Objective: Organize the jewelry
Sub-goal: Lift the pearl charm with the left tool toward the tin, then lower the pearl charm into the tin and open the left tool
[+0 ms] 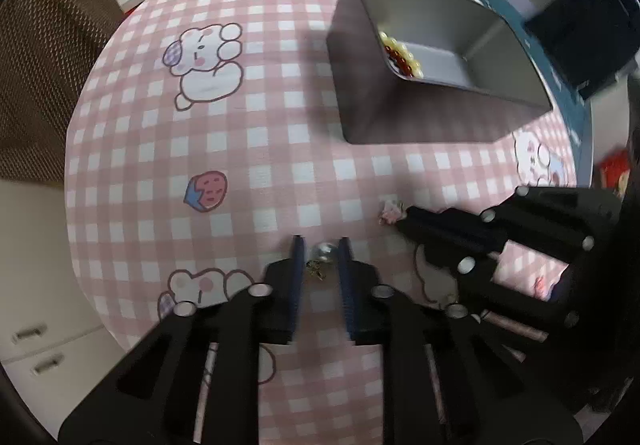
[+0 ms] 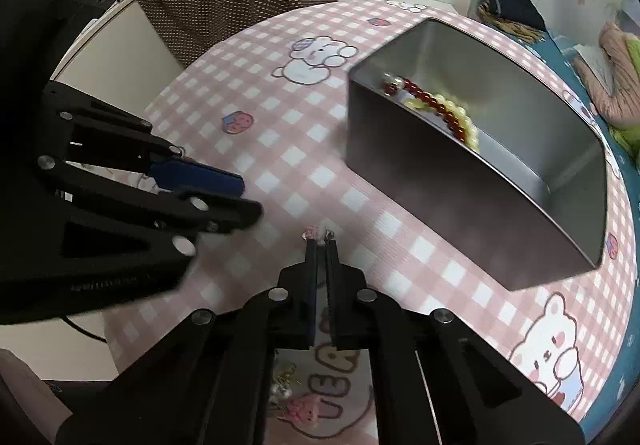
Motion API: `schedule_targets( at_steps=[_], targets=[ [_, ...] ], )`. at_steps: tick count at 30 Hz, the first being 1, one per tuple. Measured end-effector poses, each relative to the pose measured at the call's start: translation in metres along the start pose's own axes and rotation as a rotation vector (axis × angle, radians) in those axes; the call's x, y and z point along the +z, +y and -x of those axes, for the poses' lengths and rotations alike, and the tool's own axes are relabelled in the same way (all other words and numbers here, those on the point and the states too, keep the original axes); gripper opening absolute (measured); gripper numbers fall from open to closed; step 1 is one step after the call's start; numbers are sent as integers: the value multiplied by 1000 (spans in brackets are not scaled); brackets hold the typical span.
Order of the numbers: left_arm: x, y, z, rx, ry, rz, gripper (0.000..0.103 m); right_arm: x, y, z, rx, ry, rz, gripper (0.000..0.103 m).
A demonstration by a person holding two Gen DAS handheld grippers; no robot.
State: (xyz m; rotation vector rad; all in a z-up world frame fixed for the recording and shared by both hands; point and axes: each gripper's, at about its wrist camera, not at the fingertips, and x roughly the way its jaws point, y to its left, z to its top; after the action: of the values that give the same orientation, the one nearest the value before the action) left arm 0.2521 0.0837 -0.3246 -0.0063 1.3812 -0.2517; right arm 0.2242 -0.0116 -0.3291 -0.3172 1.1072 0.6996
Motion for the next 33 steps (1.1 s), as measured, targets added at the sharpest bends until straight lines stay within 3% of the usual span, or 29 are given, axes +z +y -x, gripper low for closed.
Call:
schedule_targets(
  at_steps=[5, 10, 12, 20, 22, 33],
  targets=[
    [1, 0, -2, -9, 4, 4, 11, -3, -6, 6, 7, -2, -33, 5],
    [1, -2, -4, -1, -8, 32, 11, 3, -4, 12, -6, -39, 1, 19],
    [1, 3, 2, 2, -21, 48, 11, 5, -3, 9, -2, -38, 12, 20],
    [-1, 9, 17, 2, -58, 88, 11, 4, 1, -5, -11, -33, 53, 20],
    [-2, 11, 21, 3, -66, 93, 11, 4, 3, -5, -17, -32, 58, 16],
    [8, 1, 51, -38, -149, 80, 11, 8, -5, 12, -32, -46, 17, 13]
  ],
)
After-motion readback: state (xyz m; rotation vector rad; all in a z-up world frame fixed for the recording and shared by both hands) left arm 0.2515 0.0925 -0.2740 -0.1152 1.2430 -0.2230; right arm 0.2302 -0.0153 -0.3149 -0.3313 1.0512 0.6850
